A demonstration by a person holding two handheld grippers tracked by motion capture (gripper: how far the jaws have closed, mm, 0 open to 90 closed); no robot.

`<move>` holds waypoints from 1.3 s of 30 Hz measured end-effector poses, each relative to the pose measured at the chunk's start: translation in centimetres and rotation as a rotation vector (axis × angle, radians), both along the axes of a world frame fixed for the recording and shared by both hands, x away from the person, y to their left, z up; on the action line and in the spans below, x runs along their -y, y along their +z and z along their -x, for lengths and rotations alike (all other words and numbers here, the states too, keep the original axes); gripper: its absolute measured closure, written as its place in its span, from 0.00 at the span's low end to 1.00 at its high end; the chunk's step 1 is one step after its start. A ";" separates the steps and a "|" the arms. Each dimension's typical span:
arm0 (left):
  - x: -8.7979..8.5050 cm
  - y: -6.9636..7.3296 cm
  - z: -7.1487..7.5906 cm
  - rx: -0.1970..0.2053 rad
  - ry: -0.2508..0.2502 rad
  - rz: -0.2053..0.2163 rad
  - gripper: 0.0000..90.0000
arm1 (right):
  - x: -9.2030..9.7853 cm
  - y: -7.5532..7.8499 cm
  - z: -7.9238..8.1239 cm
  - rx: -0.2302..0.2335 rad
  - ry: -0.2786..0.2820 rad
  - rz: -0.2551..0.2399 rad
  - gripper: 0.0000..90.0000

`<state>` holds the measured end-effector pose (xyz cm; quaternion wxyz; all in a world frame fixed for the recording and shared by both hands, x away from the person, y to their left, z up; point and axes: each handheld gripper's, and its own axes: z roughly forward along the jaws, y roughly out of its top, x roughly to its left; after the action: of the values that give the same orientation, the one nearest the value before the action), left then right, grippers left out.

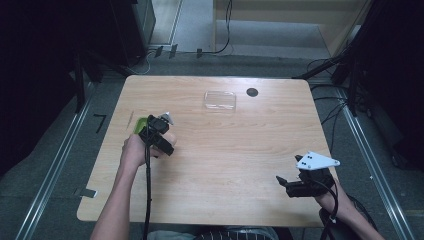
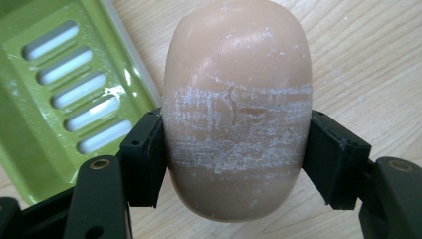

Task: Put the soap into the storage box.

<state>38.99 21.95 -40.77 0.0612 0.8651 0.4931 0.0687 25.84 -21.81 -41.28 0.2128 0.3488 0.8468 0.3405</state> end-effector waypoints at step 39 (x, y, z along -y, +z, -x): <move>-1.9 1.9 -2.2 0.100 0.059 0.037 0.38 | 0.0 0.0 0.0 0.000 0.000 -0.001 0.15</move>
<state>41.21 23.83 -38.84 0.0997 0.8444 0.5159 0.1044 25.86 -21.79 -41.26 0.2127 0.3487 0.8468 0.3409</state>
